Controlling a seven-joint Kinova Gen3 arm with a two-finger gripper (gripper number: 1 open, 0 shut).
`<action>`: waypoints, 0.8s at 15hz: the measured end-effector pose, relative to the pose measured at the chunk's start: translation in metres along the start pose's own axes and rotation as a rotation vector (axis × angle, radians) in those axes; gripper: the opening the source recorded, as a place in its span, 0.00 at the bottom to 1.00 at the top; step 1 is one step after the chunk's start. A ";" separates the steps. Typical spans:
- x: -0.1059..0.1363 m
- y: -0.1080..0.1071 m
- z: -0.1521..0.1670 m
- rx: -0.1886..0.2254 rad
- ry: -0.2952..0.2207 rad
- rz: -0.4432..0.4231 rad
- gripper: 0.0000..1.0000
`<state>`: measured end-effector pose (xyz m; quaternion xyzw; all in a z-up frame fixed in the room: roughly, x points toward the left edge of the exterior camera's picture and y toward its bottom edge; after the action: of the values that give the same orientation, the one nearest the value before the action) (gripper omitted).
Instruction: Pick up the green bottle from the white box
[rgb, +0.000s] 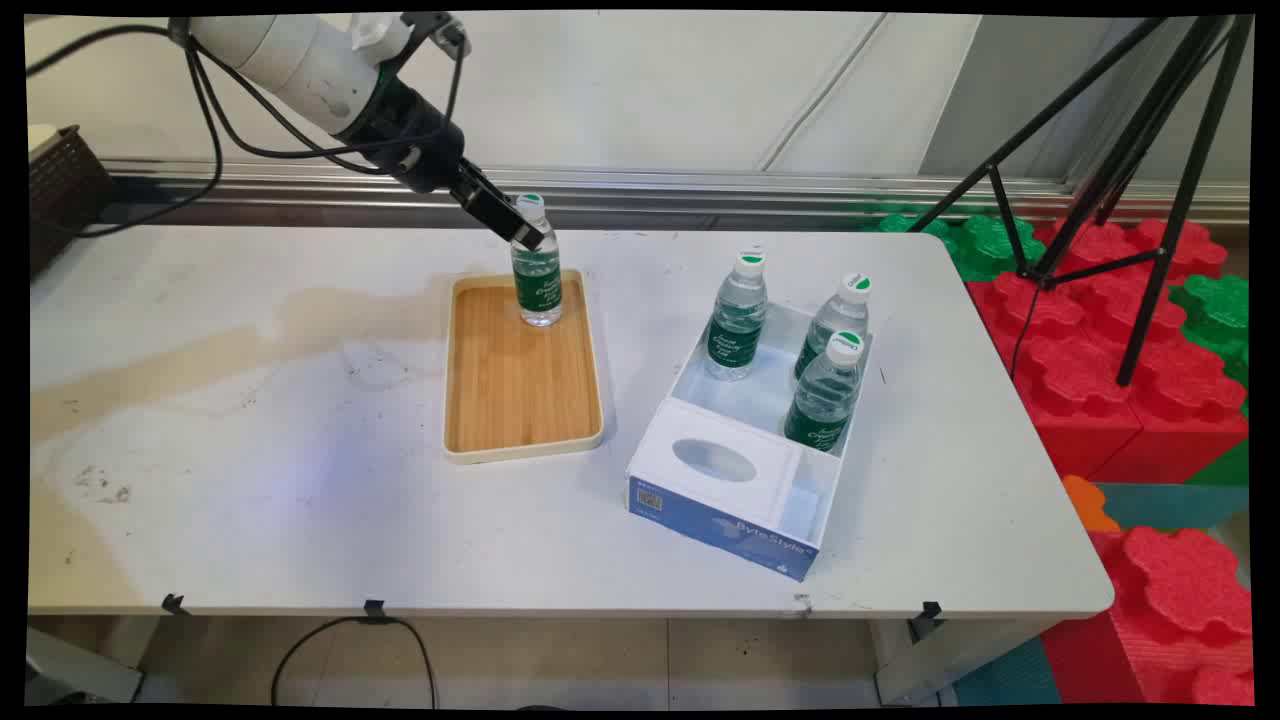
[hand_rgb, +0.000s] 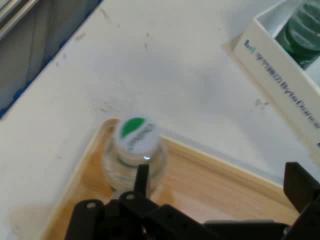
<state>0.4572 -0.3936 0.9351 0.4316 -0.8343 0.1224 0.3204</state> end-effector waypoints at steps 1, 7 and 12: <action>0.005 0.015 -0.004 0.013 -0.015 -0.027 1.00; 0.026 0.078 -0.013 0.068 -0.081 -0.125 1.00; 0.047 0.125 -0.010 0.074 -0.090 -0.171 1.00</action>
<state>0.3417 -0.3444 0.9821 0.5179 -0.8029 0.1057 0.2755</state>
